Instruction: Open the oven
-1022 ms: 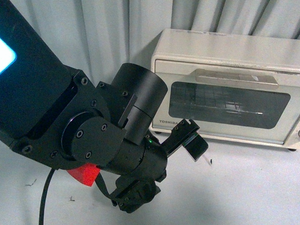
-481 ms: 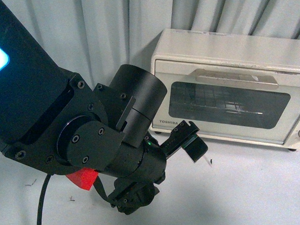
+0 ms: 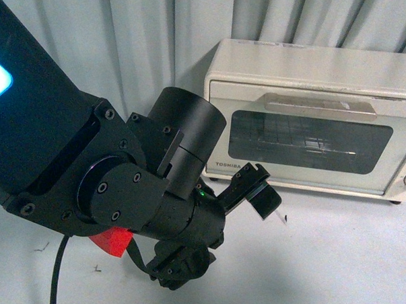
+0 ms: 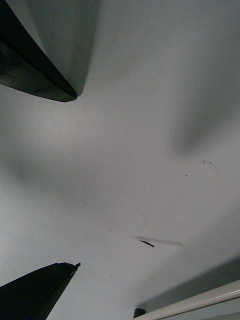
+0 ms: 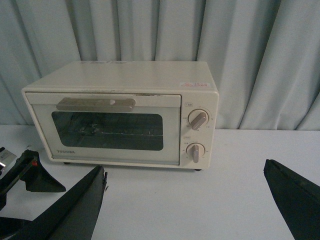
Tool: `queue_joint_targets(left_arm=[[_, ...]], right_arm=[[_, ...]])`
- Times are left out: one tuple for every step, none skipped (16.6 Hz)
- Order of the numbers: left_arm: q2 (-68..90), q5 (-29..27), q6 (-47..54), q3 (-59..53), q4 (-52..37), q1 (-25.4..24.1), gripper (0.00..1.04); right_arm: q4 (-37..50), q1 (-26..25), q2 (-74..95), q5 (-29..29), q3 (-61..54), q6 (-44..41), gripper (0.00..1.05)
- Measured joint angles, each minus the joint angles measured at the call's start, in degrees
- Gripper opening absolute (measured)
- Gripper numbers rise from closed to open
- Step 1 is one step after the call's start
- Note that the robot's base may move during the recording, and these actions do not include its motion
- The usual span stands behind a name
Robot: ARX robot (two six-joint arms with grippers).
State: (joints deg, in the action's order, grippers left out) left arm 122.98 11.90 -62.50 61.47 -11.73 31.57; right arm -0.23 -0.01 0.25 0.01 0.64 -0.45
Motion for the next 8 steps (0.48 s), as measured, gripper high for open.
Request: queue_joint_targets(left_arm=[[0.0,0.0,0.0,0.0,0.0,0.0,0.98],[0.0,0.0,0.0,0.0,0.0,0.0,0.98],[0.0,0.0,0.0,0.0,0.0,0.0,0.98],[0.0,0.0,0.0,0.0,0.0,0.0,0.98],[0.0,0.0,0.0,0.0,0.0,0.0,0.98],[0.0,0.0,0.0,0.0,0.0,0.0,0.98],[0.0,0.0,0.0,0.0,0.0,0.0,0.98],[0.0,0.0,0.0,0.0,0.1,0.0,0.98]], right_arm=[[0.0,0.0,0.0,0.0,0.0,0.0,0.98],[0.0,0.0,0.0,0.0,0.0,0.0,0.98],[0.0,0.0,0.0,0.0,0.0,0.0,0.98],[0.0,0.0,0.0,0.0,0.0,0.0,0.98],[0.0,0.0,0.0,0.0,0.0,0.0,0.98],[0.0,0.6,-0.2,1.2,-0.1,0.0,0.98],[0.6,6.3,-0.3,7.8,-0.5,-0.1,0.98],[15.3,11.4,6.4,15.5,-0.9,-0.8,0.85]])
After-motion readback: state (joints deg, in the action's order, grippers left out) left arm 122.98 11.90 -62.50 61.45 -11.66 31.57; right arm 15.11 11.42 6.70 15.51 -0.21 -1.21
